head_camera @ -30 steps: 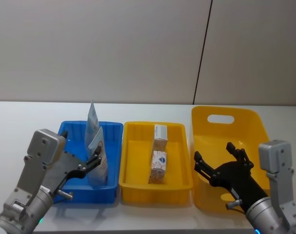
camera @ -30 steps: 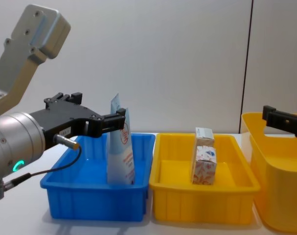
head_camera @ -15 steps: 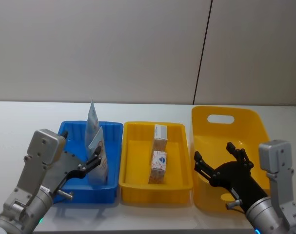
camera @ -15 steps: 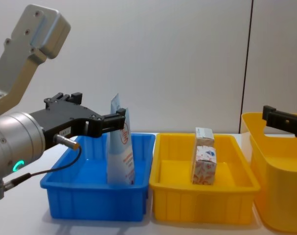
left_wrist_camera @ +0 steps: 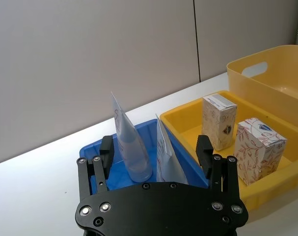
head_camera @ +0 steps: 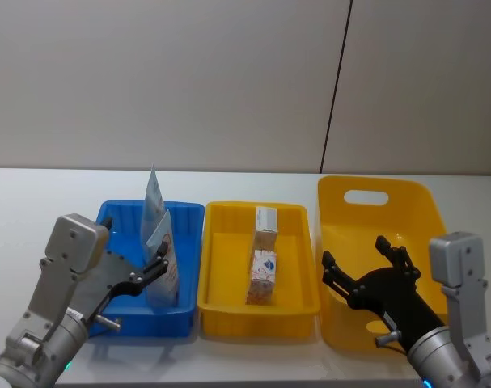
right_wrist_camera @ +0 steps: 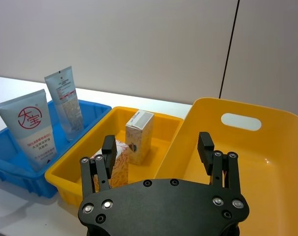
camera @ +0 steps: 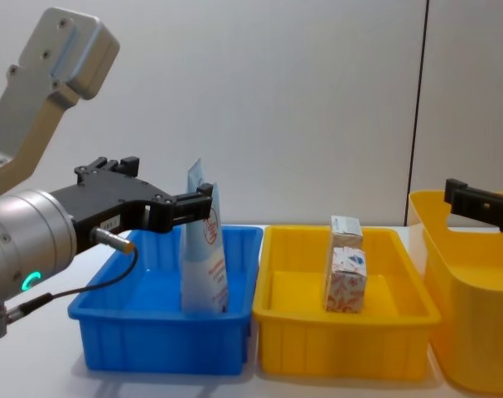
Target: Bimanual collaborative sorting of washing and personal care products
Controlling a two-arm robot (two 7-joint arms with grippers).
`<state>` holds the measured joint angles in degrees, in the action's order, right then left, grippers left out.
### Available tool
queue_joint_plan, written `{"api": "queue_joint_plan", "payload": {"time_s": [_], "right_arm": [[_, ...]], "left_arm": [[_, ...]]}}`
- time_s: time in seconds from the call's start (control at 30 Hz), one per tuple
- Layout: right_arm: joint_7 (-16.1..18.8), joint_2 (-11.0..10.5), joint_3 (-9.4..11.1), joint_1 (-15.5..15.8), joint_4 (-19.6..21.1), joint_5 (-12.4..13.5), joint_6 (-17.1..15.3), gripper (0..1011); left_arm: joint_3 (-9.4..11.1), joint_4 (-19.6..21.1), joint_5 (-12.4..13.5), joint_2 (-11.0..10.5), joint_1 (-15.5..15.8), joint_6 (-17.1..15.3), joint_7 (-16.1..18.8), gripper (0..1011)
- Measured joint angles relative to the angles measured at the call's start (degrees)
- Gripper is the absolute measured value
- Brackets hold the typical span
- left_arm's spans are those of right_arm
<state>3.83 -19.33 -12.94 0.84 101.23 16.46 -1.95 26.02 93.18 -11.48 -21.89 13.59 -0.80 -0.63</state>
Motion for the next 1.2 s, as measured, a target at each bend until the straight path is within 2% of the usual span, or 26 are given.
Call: {"api": "queue_joint_plan", "payload": {"time_s": [0.67, 0.87, 1.2], "right_arm": [[0.0, 0.0, 0.0, 0.0, 0.0, 0.0, 0.0, 1003], [0.0, 0.0, 0.0, 0.0, 0.0, 0.0, 0.0, 1003], [0.0, 0.0, 0.0, 0.0, 0.0, 0.0, 0.0, 1003]], "left_arm": [[-0.05, -0.02, -0.13, 0.03, -0.02, 0.0, -0.28, 1001], [-0.42, -0.03, -1.74, 0.03, -0.36, -0.05, -2.01, 1001], [-1.67, 1.87, -5.66, -0.21, -2.87, -2.16, -4.44, 1001]]}}
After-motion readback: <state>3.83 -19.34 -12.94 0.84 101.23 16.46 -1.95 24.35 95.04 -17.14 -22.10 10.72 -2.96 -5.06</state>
